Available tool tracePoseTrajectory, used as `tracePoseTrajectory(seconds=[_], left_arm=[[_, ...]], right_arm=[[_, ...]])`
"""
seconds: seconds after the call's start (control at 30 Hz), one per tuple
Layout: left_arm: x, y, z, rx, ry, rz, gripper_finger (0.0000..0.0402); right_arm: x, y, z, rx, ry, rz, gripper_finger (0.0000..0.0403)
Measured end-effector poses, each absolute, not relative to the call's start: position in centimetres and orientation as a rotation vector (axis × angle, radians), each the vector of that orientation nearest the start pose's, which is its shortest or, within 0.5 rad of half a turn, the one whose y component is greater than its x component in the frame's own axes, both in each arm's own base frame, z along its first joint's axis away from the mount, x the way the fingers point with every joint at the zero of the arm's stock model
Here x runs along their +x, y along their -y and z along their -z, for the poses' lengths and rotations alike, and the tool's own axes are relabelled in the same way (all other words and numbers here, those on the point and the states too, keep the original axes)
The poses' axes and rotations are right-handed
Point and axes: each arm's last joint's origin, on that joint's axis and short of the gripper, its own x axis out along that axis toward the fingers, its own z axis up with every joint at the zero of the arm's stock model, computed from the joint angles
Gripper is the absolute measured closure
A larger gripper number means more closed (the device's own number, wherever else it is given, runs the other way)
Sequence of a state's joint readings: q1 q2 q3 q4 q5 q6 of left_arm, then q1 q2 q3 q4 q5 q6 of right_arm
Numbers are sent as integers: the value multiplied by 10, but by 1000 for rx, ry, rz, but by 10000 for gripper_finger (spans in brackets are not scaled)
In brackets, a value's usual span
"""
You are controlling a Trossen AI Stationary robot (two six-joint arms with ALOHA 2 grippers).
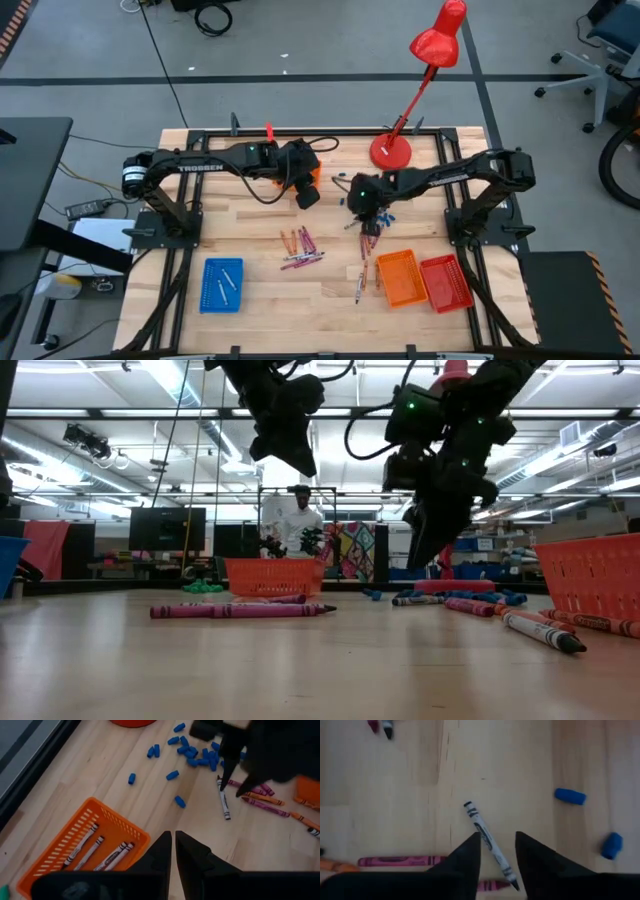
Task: Sort crayons
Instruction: Put the black crayon into the top orange bin
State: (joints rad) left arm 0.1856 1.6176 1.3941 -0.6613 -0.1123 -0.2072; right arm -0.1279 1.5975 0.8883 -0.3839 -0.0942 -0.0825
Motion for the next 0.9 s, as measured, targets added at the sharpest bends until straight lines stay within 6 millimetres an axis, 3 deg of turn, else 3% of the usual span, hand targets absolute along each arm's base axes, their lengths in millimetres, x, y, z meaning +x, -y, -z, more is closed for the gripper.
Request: tracePoseTrajectory(seconds=[0.17,0.4,0.57,0.77,0.9], left_arm=[[339,-67,-297,-224,-856,-369,365],[338,-67,-296,-219,-871,-367,365],[332,-66,-292,-273,-938,-400,365],[324,-62,-287,-283,-1035,-410,365],[324,-60,-287,-292,-1037,-413,365]], right_arm=[[302,33,-147,-9,-1134,-32,249],[305,30,-131,-106,-1193,-95,260],[306,24,-129,-233,-1201,-124,292],[306,21,-128,-224,-1187,-200,379],[307,20,-129,-185,-1168,-228,382]])
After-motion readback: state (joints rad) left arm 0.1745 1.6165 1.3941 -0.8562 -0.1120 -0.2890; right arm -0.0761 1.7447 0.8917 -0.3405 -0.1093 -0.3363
